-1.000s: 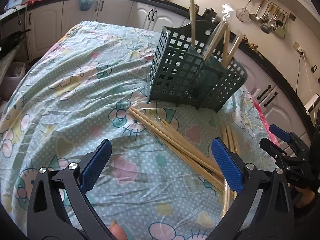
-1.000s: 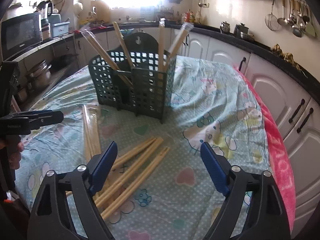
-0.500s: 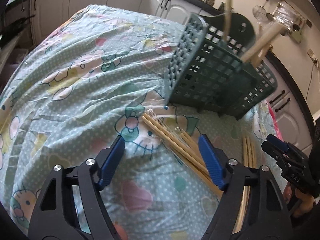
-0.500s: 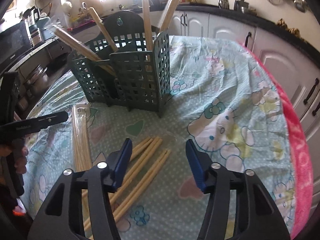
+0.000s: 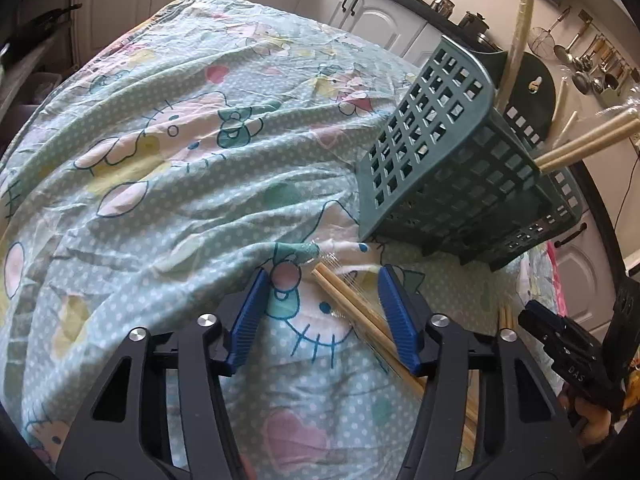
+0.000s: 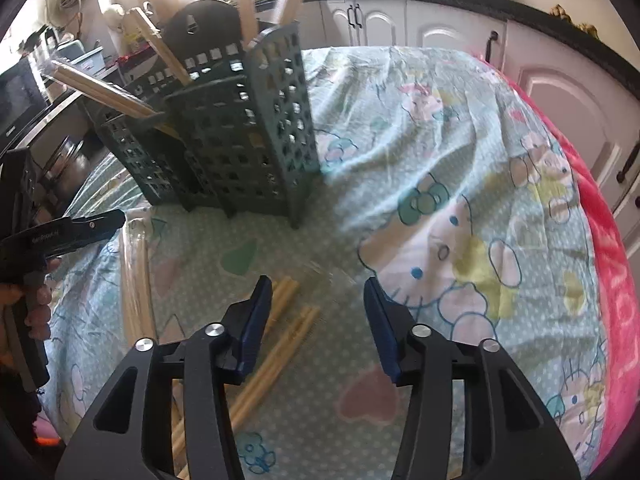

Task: Organize utensils
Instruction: 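Close the left tool on a chopstick while the right tool closes on another, then lift the held chopsticks with both tools and carry them over the caddy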

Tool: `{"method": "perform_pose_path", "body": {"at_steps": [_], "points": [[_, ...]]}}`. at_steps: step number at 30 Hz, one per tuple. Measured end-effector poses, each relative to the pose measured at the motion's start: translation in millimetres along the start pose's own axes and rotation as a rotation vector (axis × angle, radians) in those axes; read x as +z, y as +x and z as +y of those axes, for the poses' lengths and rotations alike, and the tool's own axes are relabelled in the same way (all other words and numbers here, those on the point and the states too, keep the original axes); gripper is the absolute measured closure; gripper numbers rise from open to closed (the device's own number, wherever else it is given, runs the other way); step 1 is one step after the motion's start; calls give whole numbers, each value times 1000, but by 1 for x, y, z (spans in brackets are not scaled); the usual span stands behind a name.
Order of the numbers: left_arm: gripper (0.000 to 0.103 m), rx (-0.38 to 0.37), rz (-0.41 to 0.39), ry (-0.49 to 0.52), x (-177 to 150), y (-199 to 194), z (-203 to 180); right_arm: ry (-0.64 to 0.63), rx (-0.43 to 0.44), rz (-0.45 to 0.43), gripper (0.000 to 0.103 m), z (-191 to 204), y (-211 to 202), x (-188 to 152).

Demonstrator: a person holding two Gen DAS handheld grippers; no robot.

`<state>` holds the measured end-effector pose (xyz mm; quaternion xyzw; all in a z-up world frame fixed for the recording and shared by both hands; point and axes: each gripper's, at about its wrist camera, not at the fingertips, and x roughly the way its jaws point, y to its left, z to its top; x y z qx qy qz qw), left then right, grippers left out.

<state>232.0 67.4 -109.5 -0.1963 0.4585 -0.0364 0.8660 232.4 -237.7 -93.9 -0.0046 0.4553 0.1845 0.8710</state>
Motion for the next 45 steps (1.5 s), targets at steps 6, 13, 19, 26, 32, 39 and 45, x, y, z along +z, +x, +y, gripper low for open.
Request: {"method": "perform_pose_path", "body": {"at_steps": [6, 13, 19, 26, 32, 39, 45], "points": [[72, 24, -1, -14, 7, 6, 3, 31, 17, 15, 73, -5, 8, -2], [87, 28, 0, -29, 10, 6, 8, 72, 25, 1, 91, -14, 10, -1], [95, -44, 20, -89, 11, 3, 21, 91, 11, -23, 95, -20, 1, -2], [99, -121, 8, -151, 8, -10, 32, 87, -6, -81, 96, -24, -23, 0], [101, -189, -66, -147, 2, -49, 29, 65, 18, -148, 97, -13, -53, 6], [101, -260, -138, -123, 1, -90, 17, -7, 63, -228, 97, 19, -88, 15], [101, -322, -180, -72, 6, -117, -6, -86, 117, -292, 98, 52, -117, 21]]}}
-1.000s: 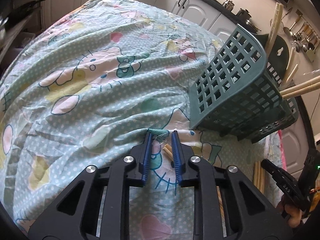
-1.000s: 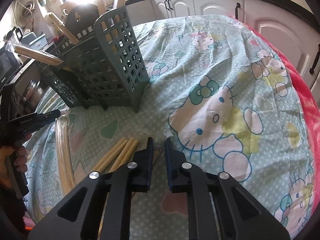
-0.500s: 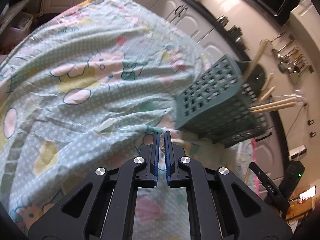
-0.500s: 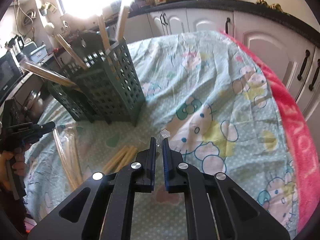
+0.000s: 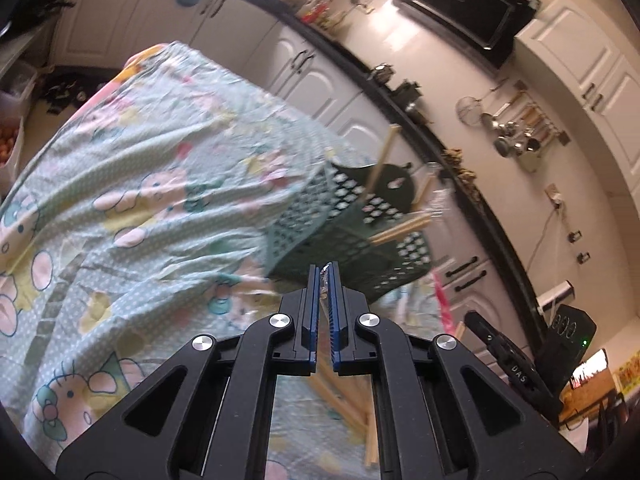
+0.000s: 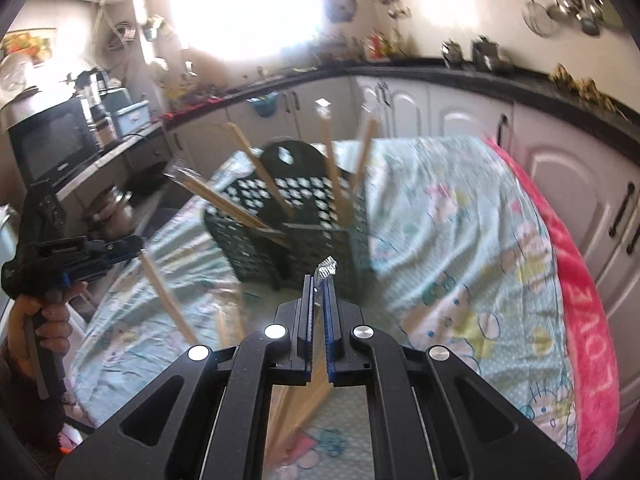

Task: Organize utensils
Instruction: 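Lift the held chopsticks with both tools and carry them over the caddy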

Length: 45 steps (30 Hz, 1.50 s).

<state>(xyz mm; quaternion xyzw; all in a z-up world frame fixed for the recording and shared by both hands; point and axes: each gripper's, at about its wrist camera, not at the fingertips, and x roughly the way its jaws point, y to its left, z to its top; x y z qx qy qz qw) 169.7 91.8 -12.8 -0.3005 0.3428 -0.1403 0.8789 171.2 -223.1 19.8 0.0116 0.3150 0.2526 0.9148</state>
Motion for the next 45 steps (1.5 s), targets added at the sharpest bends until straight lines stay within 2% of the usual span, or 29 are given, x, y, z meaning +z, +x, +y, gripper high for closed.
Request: {"method": "perform_pose_path", "body": {"at_steps": [9, 26, 38, 45], "points": [[102, -94, -1, 102, 3, -10, -52, -67, 47, -72, 99, 30, -25, 16], [102, -171, -6, 269, 12, -7, -123, -100, 51, -180, 101, 40, -55, 36], [102, -200, -79, 355, 39, -19, -167, -129, 52, -275, 101, 45, -73, 69], [102, -187, -146, 400, 61, -29, -188, -153, 50, -334, 101, 48, -84, 94]]}}
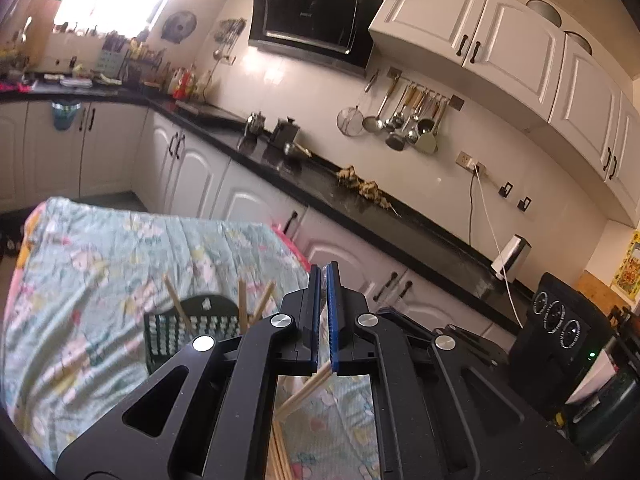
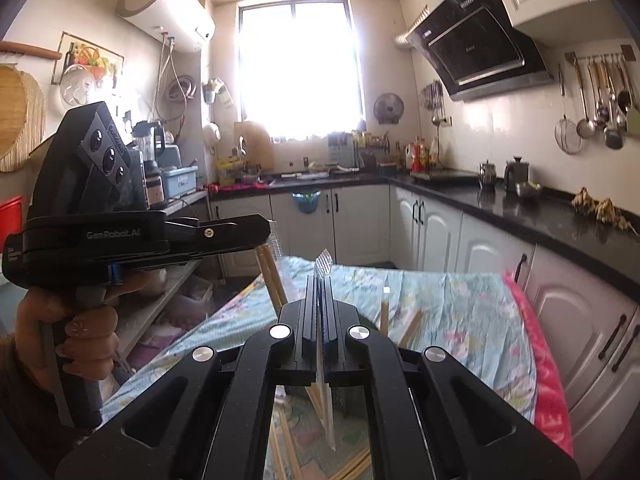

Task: Organize utensils
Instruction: 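Lift the held chopsticks with both tools and carry them over the caddy, then lower the chopsticks into the caddy slots and open both tools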

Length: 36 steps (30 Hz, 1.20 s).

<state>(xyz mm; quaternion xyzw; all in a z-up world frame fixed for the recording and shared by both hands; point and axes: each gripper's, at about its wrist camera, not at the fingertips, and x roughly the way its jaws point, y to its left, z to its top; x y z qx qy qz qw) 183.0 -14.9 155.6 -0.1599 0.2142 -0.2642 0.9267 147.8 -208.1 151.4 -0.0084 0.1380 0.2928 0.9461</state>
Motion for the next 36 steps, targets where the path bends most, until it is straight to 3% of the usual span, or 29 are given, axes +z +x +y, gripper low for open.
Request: {"method": "perform_pose_path", "body": {"at_steps": [17, 24, 36], "points": [[102, 90, -124, 11, 56, -3, 15, -63, -61, -135, 101, -11, 7, 63], [102, 113, -118, 0, 54, 9, 29, -85, -83, -170, 101, -15, 20, 74], [102, 120, -80, -24, 37, 33, 49, -87, -122, -106, 101, -31, 64, 53]]}}
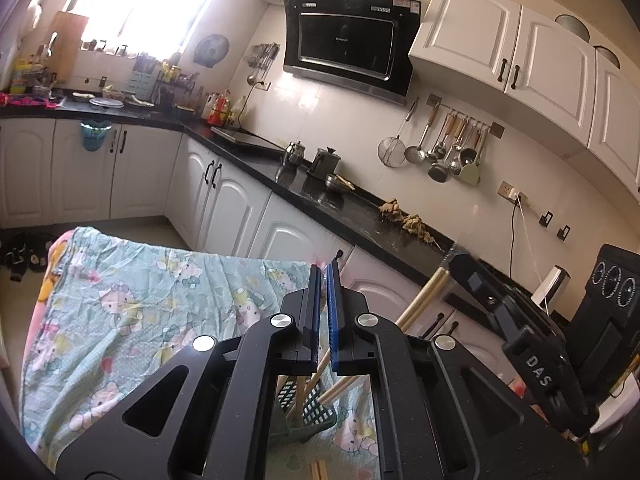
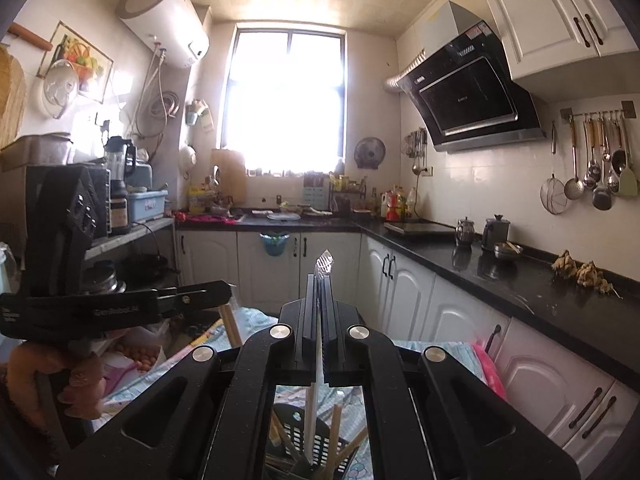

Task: Organize utensils
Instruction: 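Lower the chopsticks into the caddy slots and open both tools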

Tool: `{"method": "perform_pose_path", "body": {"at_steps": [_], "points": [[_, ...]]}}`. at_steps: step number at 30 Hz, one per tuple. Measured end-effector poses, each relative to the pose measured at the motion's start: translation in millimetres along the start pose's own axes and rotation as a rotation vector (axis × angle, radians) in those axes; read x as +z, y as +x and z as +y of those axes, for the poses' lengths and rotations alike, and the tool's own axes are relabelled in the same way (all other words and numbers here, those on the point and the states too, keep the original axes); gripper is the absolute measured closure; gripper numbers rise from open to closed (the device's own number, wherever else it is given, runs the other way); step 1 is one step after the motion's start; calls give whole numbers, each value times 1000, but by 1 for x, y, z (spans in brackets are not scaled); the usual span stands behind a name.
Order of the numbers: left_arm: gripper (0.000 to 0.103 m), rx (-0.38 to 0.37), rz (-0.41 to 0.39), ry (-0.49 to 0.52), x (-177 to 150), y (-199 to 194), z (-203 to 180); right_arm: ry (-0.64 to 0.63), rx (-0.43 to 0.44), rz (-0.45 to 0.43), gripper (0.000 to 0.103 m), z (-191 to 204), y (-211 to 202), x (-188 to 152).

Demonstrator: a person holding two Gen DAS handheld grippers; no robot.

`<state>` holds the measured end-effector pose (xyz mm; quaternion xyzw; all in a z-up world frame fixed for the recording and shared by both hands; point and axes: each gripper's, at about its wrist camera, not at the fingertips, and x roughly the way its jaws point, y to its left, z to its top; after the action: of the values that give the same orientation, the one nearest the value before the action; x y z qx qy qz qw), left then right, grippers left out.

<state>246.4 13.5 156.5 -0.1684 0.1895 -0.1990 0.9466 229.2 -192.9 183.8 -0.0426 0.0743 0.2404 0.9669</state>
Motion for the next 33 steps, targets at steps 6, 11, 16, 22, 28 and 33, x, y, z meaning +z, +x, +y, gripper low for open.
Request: {"method": "perform_pose_path", "body": {"at_steps": [6, 11, 16, 22, 28, 33], "points": [[102, 4, 33, -12, -16, 13, 7, 30, -14, 48, 101, -6, 19, -22], [102, 15, 61, -16, -30, 23, 12, 65, -10, 87, 101, -11, 32, -38], [102, 38, 81, -2, -42, 30, 14, 84, -16, 121, 101, -10, 39, -51], [100, 71, 108, 2, -51, 37, 19, 121, -33, 189, 78, -12, 48, -64], [75, 111, 111, 26, -55, 33, 22, 149, -34, 220, 63, -14, 44, -76], [43, 140, 81, 25, -56, 16, 26, 141, -46, 225, 55, -15, 33, -82]]}}
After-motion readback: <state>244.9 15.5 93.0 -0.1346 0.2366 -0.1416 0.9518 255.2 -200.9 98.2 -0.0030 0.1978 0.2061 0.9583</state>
